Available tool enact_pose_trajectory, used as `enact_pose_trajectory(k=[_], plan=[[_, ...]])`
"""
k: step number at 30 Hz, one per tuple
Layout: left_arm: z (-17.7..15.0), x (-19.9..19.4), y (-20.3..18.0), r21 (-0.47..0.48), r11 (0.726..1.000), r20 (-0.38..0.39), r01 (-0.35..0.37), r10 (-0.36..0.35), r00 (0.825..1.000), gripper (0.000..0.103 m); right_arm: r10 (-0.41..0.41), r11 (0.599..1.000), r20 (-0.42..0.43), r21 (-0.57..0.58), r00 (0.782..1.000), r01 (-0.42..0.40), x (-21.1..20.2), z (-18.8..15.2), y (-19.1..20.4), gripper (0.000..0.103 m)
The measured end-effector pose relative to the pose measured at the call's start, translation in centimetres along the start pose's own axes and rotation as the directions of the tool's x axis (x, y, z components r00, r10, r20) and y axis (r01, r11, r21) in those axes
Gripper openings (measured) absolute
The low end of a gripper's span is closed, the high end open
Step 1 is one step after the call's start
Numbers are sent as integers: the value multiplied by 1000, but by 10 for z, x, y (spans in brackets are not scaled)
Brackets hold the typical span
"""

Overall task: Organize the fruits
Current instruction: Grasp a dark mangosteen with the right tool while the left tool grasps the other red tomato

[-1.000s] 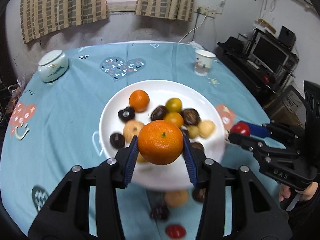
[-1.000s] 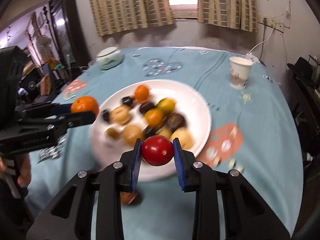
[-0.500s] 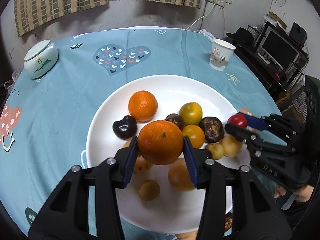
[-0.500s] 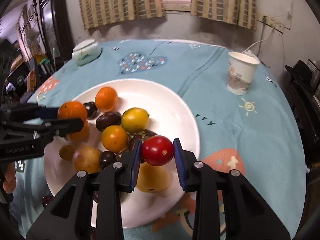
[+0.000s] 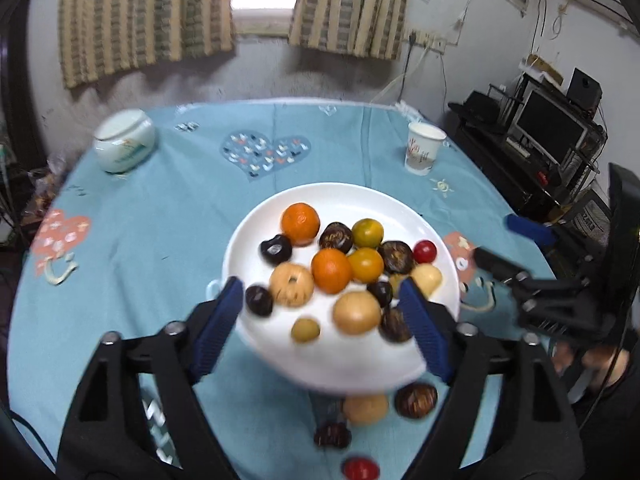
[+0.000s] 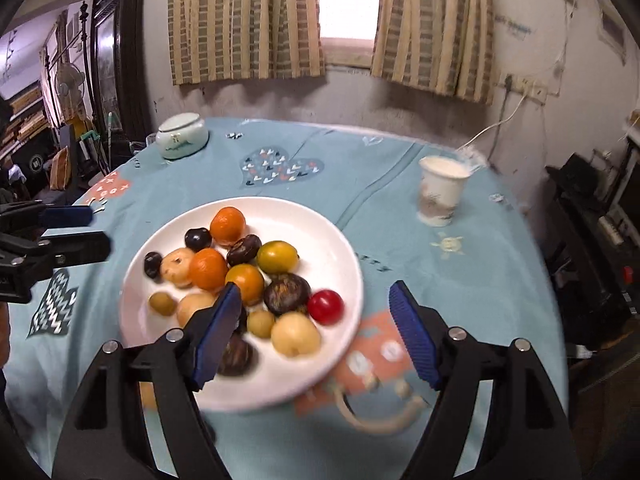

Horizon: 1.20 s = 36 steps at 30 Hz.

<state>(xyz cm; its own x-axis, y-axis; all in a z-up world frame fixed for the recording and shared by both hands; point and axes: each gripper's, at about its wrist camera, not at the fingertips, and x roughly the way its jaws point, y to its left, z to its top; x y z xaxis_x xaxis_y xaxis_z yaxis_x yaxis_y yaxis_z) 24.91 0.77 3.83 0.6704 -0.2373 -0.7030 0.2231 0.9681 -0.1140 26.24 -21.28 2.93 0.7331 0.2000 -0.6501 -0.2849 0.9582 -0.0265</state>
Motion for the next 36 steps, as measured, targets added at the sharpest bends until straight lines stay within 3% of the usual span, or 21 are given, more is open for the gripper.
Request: enact_pose_trajectory(k=[4,7,11,16,21,28,30,31,34,36], plan=[[-49,-45,-3,-26,999,48,-21,22,999,88,-23,1000,27,22,999,22,-54,-31,4,96],[-90,-59,-6,-62,998,46,-24,27,999,90,3,998,32,56,999,-5,-89,-71,16,96],[-133,-59,-14,-71,997,-26,6,-8,1000,90,43,994,-3,96,999,-43,-105,-107,32,96],[-155,-59,-24,-41,999,-62,-1,-1,998,90,75,994,-31,82,997,-73,-112,-120,51,96],[-163,-64,-27,-28,999,-56,-28,26,998,91,73,997,-102,21,992,-71,-93,-120,72,96],[-168,-66,-14,-43,997,-64,-60,57,996,91,103,993,-215,-27,971,-111,-18,-108,87,96],[-168,-67,-9,-52,996,-66,-71,68,996,91,103,993,-221,-27,970,-111,-4,-105,88,87],[-168,-67,-4,-60,995,-67,-78,74,995,91,107,993,-224,-30,969,-116,1,-104,89,77],[-167,-65,2,-75,993,-71,-91,86,994,90,104,991,-255,-51,961,-120,21,-100,94,69],[-165,-63,3,-79,992,-74,-96,90,993,90,104,991,-287,-54,952,-124,32,-102,96,47]])
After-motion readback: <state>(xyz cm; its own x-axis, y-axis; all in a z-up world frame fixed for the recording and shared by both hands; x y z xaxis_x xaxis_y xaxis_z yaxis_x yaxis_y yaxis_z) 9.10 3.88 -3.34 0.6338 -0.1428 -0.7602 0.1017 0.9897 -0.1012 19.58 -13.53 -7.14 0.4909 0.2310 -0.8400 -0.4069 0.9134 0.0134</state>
